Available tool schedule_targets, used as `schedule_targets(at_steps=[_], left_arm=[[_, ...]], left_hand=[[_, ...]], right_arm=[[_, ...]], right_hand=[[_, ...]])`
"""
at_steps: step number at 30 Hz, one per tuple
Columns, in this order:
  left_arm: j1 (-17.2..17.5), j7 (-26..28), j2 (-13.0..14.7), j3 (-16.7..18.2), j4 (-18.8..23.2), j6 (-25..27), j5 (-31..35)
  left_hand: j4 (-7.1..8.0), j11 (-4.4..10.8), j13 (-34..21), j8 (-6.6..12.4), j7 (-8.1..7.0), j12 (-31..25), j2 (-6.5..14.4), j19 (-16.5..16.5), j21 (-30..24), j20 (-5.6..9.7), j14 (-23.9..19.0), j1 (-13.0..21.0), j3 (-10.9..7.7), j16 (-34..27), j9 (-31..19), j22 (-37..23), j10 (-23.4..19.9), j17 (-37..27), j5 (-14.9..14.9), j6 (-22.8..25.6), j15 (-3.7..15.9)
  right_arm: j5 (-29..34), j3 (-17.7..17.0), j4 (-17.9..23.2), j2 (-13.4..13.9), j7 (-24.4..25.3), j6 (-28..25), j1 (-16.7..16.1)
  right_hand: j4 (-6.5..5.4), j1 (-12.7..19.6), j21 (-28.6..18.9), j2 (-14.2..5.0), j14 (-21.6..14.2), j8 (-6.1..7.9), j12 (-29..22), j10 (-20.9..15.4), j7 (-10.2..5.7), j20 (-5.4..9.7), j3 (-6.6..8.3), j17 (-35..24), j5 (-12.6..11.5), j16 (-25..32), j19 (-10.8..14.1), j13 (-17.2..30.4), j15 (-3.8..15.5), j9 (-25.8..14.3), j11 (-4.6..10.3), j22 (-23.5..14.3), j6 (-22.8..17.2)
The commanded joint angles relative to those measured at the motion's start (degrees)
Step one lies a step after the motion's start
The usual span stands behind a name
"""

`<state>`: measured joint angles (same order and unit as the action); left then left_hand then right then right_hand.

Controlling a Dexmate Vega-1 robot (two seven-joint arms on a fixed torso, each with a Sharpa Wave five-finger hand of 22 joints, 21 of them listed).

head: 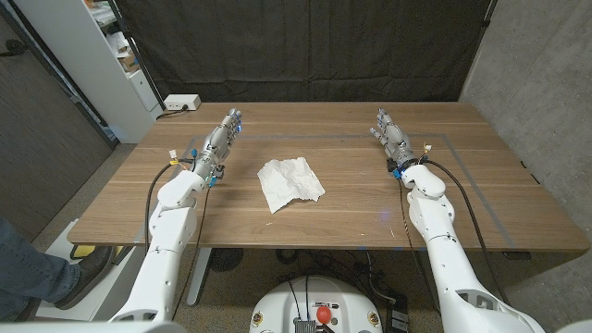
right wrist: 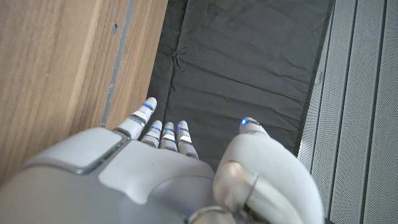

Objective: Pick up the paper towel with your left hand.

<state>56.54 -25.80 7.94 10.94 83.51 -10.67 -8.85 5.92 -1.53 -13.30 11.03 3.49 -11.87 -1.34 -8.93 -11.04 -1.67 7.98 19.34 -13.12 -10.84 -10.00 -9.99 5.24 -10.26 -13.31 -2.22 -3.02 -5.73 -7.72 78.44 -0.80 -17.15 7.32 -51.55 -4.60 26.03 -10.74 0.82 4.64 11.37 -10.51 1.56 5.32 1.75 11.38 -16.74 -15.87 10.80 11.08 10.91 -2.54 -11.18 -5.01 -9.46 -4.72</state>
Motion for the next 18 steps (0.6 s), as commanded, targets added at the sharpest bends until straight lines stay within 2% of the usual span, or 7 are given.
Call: schedule_targets(at_steps=[1,18], left_arm=[[0.46,-1.59,0.20,0.68,-0.19,-2.90,-0.43],[0.99,-4.81,-0.11,1.11,-0.43,-7.17,-2.46]], left_hand=[[-0.36,0.23,0.03,0.34,0.21,-0.36,0.72,-0.35,-0.12,-0.32,-0.30,0.38,-0.17,-0.28,-0.18,-0.30,-0.45,-0.11,0.25,0.69,0.09],[-0.71,0.44,0.45,0.28,-0.16,-0.43,0.84,-0.59,-0.08,-0.27,-0.74,0.62,-0.18,-0.30,-0.17,-0.31,-0.82,-0.10,0.54,1.09,0.39]], right_arm=[[-0.40,-0.16,-0.50,-0.43,-0.10,0.81,0.33],[-0.22,0.13,-2.68,-0.40,0.00,2.31,1.55]], right_hand=[[-0.14,-0.54,0.11,0.08,0.56,0.14,-0.09,0.46,-0.03,-0.02,-0.18,0.06,0.06,-0.10,-0.08,0.17,0.14,-0.19,0.10,-0.32,-0.12],[-0.06,-0.84,0.12,0.39,0.59,0.11,-0.31,0.31,0.19,-0.12,-0.52,0.37,0.10,0.07,-0.40,0.12,0.17,-0.11,-0.01,-0.31,-0.23]])
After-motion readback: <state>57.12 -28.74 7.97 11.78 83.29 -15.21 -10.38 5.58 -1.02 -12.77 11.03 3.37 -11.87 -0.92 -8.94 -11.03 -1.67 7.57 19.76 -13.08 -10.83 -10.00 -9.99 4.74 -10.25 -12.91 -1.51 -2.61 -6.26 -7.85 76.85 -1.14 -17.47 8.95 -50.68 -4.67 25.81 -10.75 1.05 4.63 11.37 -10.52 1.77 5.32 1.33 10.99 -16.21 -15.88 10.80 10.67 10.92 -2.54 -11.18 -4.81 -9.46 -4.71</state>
